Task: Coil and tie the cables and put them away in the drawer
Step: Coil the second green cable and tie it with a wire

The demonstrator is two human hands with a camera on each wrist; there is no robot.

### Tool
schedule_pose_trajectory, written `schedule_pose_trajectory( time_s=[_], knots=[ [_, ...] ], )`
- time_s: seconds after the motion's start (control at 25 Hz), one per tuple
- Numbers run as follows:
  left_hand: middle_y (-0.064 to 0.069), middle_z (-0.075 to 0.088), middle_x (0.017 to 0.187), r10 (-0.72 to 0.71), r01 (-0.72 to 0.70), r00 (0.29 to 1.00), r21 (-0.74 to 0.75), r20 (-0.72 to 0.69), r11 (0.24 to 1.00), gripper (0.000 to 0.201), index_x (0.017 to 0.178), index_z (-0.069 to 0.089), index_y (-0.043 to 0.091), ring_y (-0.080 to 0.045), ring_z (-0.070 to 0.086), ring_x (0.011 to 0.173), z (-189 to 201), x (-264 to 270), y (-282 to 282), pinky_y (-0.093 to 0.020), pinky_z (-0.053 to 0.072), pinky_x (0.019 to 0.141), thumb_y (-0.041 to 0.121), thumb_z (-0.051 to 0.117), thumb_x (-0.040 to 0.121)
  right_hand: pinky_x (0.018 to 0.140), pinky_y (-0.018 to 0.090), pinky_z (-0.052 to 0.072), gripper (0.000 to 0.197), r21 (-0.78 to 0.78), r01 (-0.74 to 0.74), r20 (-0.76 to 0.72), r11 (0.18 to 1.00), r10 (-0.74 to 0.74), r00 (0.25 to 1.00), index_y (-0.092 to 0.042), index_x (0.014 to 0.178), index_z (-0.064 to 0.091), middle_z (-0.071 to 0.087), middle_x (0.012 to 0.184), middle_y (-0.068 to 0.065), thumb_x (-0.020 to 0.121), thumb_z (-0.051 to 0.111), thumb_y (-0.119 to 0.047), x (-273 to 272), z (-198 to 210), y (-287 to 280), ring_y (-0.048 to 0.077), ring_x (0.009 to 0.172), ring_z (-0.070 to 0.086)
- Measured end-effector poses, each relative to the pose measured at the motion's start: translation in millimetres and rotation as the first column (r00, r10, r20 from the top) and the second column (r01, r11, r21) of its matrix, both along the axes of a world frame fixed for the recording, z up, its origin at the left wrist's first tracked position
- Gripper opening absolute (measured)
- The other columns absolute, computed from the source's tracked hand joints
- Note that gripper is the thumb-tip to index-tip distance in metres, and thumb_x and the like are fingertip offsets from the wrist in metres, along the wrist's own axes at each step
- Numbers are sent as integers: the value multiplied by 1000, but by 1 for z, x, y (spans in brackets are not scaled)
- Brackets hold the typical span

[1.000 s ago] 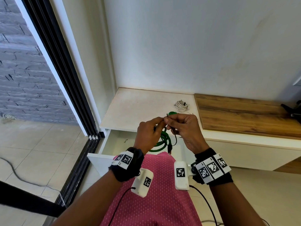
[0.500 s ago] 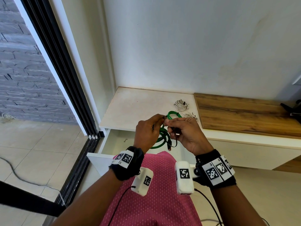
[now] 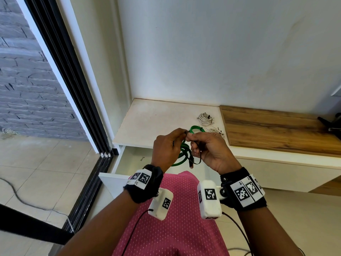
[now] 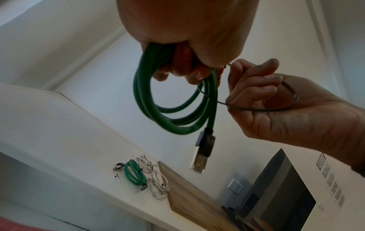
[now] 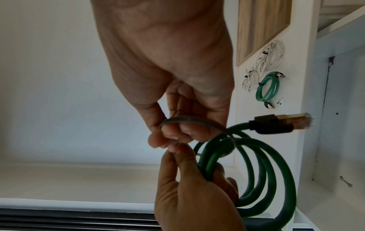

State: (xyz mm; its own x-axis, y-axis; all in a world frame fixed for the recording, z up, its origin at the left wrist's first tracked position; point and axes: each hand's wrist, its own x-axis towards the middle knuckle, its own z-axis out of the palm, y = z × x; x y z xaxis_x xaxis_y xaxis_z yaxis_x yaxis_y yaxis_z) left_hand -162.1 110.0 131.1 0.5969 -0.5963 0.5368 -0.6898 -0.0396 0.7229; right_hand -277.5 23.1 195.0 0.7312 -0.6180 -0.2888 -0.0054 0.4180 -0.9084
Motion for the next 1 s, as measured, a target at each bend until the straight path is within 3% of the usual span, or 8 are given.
schedule_pose_trajectory(
  time_s=[0.2,0.4,0.6,1.0],
  knots=[
    [-1,67,63,1,-2,1000,-6,-12,1000,25,102,71,19,-8,46,46,0,0,1,-22,39,49,28,49,94,42,20,39,8,52,7,-15,999,-6,1000,4,78,65,53,56,9,83,64,-2,-1,2,1,11,42,44],
    [2,64,62,4,-4,1000,-6,8,1000,25,102,71,17,0,45,44,1,-1,-1,-13,33,50,27,49,94,41,20,39,9,53,6,-21,999,-5,1000,3,77,65,53,55,8,84,63,-3,0,3,1,11,41,44],
    [-3,70,69,2,-2,1000,6,8,1000,28,104,71,16,-11,53,50,2,0,0,-22,43,52,29,48,94,41,20,39,10,68,5,-10,998,-4,1000,4,77,65,53,54,8,84,63,-3,0,2,-1,12,41,43],
    [-4,70,68,3,-3,1000,6,25,1000,28,103,71,16,-16,56,50,1,-1,0,-28,47,52,29,48,94,41,21,38,8,74,10,7,997,-11,1000,3,77,65,54,58,9,83,64,-2,0,0,-1,11,41,43]
  ],
)
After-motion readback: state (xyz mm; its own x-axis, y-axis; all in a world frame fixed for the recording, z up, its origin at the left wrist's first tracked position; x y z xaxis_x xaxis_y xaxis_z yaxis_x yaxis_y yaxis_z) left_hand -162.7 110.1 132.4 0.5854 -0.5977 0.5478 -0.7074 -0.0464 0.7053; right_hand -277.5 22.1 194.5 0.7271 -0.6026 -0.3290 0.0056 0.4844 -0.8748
